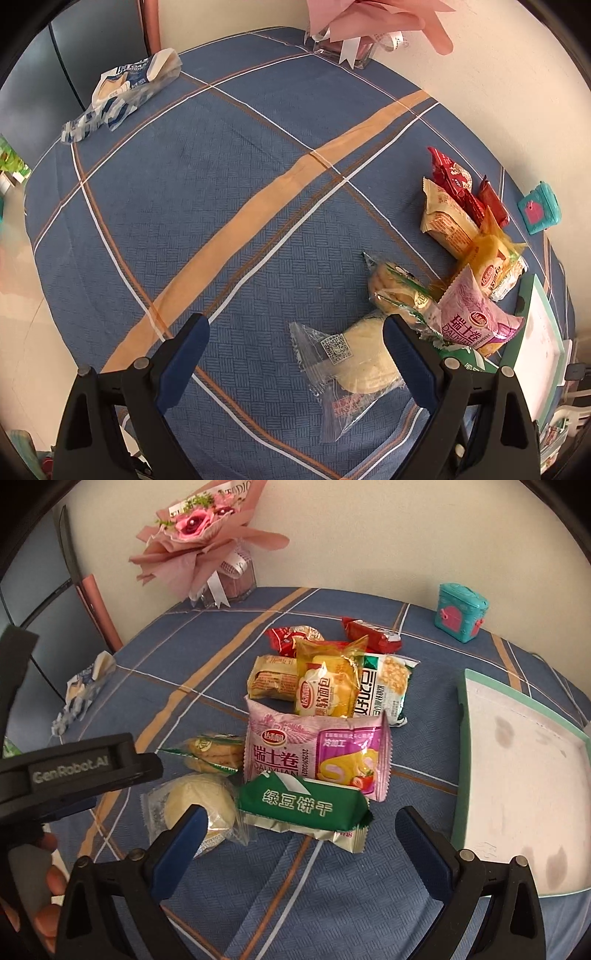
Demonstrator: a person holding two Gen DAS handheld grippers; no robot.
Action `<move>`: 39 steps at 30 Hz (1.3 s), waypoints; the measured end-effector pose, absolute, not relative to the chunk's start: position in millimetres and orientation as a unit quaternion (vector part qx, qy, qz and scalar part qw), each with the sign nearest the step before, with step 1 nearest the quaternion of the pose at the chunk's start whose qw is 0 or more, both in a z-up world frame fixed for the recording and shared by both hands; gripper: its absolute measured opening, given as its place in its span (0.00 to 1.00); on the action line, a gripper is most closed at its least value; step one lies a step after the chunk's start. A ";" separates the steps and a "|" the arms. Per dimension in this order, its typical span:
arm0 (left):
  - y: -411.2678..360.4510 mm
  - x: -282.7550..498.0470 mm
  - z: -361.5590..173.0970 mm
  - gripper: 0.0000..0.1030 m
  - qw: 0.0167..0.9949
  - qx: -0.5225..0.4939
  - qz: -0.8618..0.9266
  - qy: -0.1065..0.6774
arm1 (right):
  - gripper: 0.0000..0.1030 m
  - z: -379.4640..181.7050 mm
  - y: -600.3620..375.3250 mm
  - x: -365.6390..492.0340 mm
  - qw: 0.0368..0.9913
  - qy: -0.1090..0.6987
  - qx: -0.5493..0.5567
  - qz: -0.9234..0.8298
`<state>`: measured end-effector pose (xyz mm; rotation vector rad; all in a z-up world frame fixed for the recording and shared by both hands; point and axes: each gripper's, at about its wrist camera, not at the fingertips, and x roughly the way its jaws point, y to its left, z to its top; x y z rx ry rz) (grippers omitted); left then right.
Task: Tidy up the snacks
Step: 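Grasp the green mung bean cake pack with the right gripper while the left grasps the wrapped bun, then carry the green pack and the wrapped bun over the white tray with both grippers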
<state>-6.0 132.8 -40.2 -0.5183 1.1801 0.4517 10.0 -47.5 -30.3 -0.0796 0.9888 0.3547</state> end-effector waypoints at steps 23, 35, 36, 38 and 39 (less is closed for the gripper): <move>107.7 16.8 -65.3 0.92 0.751 -0.270 0.133 0.588 | 0.69 -37.6 -64.8 18.9 0.856 0.504 -0.022 0.116; 94.6 21.0 -65.2 0.69 0.755 -0.261 0.125 0.588 | 0.68 -34.6 -73.2 13.7 0.854 0.508 -0.015 0.114; 95.9 17.5 -62.7 0.69 0.755 -0.259 0.125 0.589 | 0.67 -33.4 -73.6 12.9 0.854 0.507 -0.014 0.116; 95.9 15.6 -59.6 0.67 0.756 -0.254 0.127 0.590 | 0.67 -30.8 -74.0 11.1 0.855 0.505 -0.011 0.117; 95.0 14.8 -57.7 0.67 0.756 -0.253 0.128 0.590 | 0.66 -29.0 -74.8 10.1 0.856 0.503 -0.009 0.118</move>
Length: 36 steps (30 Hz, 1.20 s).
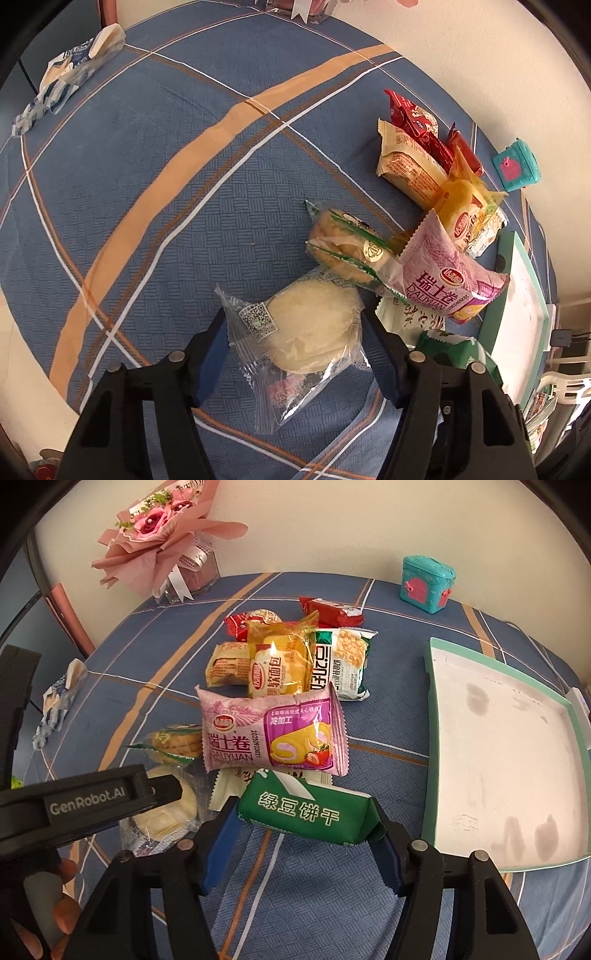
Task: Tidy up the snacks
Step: 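Carry the green pack and the wrapped bun over the white tray with both grippers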
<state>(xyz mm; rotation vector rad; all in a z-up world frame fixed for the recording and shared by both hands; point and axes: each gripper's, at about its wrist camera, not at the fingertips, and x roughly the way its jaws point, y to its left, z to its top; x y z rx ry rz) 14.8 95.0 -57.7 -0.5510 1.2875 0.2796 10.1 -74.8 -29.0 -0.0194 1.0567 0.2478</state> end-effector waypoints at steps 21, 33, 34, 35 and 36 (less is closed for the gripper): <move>95.4 -23.1 16.8 0.62 0.817 -0.248 0.145 0.500 | 0.65 16.5 -103.4 -7.1 0.883 0.450 0.045 0.121; 66.2 2.4 41.0 0.62 0.843 -0.216 0.108 0.480 | 0.65 35.4 -142.7 0.8 0.896 0.429 0.086 0.079; 61.5 4.2 44.0 0.62 0.845 -0.214 0.102 0.480 | 0.65 36.4 -149.5 2.4 0.897 0.426 0.090 0.068; 55.1 8.0 47.8 0.62 0.847 -0.209 0.094 0.480 | 0.65 37.6 -158.0 4.2 0.899 0.423 0.097 0.058; 46.9 13.2 52.1 0.62 0.849 -0.204 0.083 0.480 | 0.65 38.7 -166.4 6.0 0.900 0.421 0.105 0.049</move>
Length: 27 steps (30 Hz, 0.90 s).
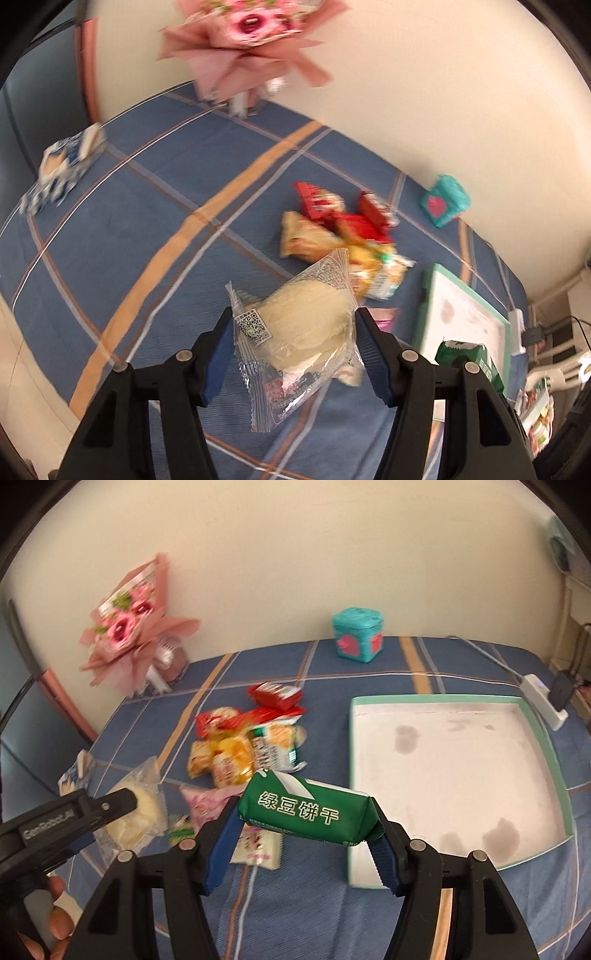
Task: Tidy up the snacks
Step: 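Carry the green pack and the wrapped bun over the white tray with both grippers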
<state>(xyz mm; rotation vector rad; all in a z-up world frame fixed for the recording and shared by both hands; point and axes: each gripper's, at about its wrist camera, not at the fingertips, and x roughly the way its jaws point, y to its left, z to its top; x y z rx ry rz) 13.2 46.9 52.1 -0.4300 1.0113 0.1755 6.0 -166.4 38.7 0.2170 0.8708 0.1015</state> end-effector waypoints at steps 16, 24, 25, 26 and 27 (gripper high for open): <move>-123.2 83.3 64.5 0.63 0.868 -0.092 -0.072 0.482 | 0.65 33.6 -319.8 25.5 0.894 0.373 0.183 -0.169; -166.1 109.1 42.0 0.63 0.872 -0.050 -0.104 0.476 | 0.65 18.7 -346.1 43.7 0.890 0.372 0.170 -0.205; -169.2 112.3 40.5 0.63 0.874 -0.047 -0.108 0.472 | 0.65 16.2 -347.6 46.6 0.889 0.374 0.169 -0.206; -170.6 114.9 38.5 0.63 0.875 -0.046 -0.110 0.469 | 0.65 13.7 -348.9 49.7 0.888 0.375 0.167 -0.206; -173.4 117.8 36.5 0.63 0.876 -0.044 -0.115 0.466 | 0.65 11.1 -349.4 53.0 0.889 0.376 0.163 -0.206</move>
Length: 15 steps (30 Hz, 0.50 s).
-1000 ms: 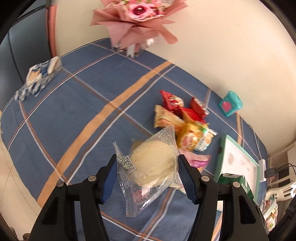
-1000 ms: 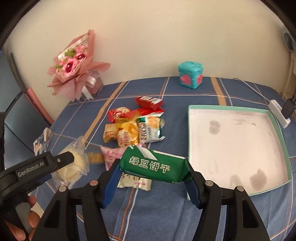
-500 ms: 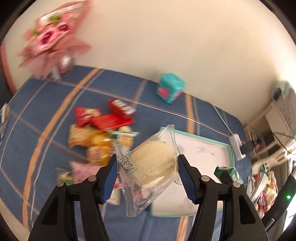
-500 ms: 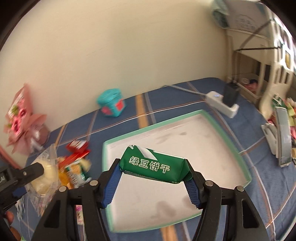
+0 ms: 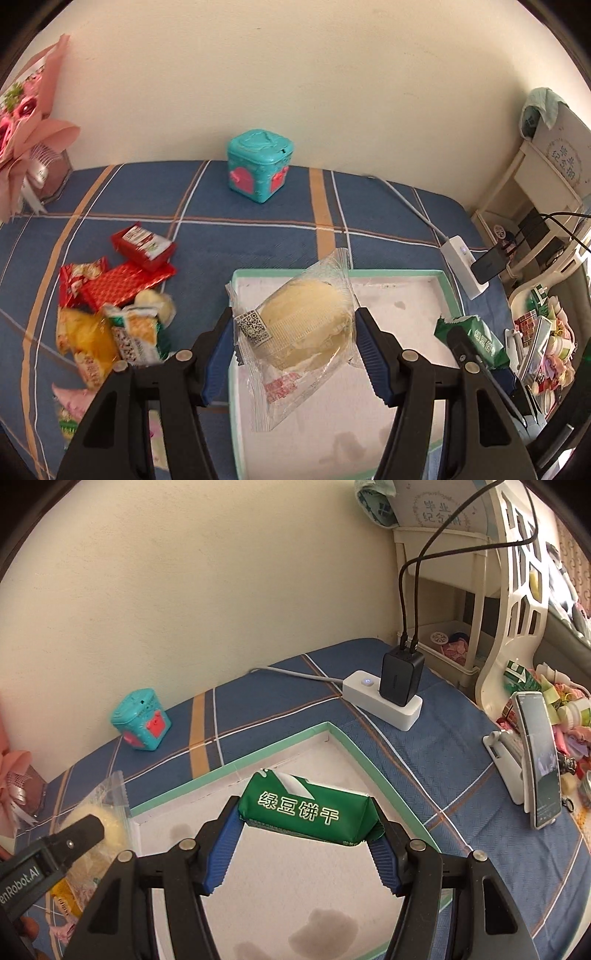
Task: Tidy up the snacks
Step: 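Carry the green pack and the wrapped bun over the white tray with both grippers, then open both grippers to drop the green pack and bun into the tray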
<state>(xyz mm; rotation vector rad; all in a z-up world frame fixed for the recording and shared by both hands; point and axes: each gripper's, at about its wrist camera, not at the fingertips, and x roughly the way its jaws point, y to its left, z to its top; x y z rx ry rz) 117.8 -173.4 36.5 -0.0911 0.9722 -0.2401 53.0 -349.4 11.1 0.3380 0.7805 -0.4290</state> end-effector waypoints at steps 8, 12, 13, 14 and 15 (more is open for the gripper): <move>-188.9 134.7 10.0 0.63 0.872 -0.030 -0.137 0.469 | 0.65 -11.9 -351.4 70.9 0.885 0.392 0.138 -0.209; -189.6 139.7 -1.7 0.63 0.866 -0.031 -0.137 0.481 | 0.65 -22.3 -352.7 74.6 0.879 0.406 0.134 -0.210; -189.6 140.8 -4.7 0.63 0.864 -0.031 -0.136 0.483 | 0.65 -24.0 -354.0 74.8 0.879 0.407 0.136 -0.209; -188.6 142.3 -8.5 0.63 0.862 -0.031 -0.133 0.488 | 0.65 -25.5 -355.0 75.2 0.878 0.409 0.139 -0.207; -187.8 143.5 -11.5 0.63 0.860 -0.030 -0.131 0.492 | 0.65 -26.7 -355.4 75.4 0.877 0.411 0.140 -0.206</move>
